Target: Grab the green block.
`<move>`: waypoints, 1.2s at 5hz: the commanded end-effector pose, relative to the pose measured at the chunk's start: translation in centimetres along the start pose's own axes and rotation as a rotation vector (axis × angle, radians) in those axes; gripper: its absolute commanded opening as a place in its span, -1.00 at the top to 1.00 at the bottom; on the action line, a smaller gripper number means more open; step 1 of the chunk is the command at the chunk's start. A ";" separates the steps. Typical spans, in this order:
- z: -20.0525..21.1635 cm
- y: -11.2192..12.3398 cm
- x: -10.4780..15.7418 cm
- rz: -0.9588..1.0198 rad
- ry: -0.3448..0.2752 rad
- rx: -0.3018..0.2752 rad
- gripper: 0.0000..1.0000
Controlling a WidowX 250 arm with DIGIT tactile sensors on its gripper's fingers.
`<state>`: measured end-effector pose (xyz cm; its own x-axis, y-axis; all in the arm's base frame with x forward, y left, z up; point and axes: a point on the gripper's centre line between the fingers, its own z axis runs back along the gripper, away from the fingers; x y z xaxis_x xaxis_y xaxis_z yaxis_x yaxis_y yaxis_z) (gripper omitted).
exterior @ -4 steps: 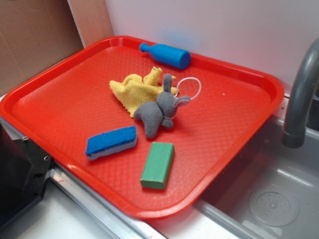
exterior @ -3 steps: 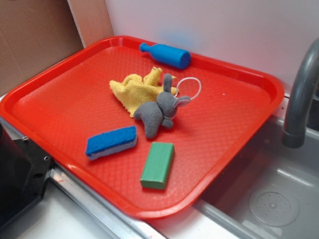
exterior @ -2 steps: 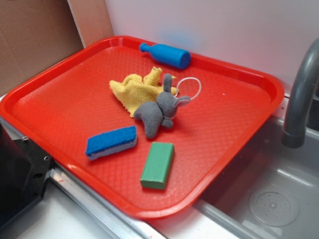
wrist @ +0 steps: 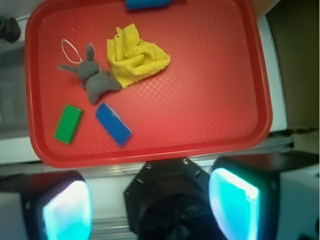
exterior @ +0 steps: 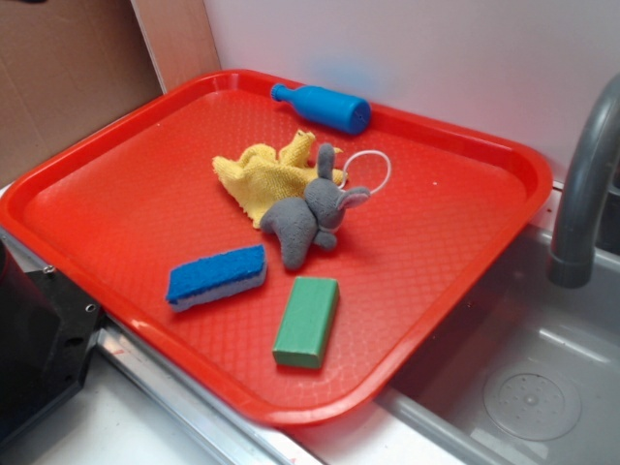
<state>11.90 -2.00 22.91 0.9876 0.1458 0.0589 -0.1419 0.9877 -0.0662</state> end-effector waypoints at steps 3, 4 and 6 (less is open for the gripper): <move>-7.7 -8.3 0.7 0.470 -0.043 -0.018 -1.00; -10.9 -9.4 1.5 0.477 -0.006 -0.007 -1.00; -18.0 -11.4 2.3 0.452 -0.003 0.021 -1.00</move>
<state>16.40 -13.70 5.21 0.8268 0.5623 0.0163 -0.5617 0.8267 -0.0321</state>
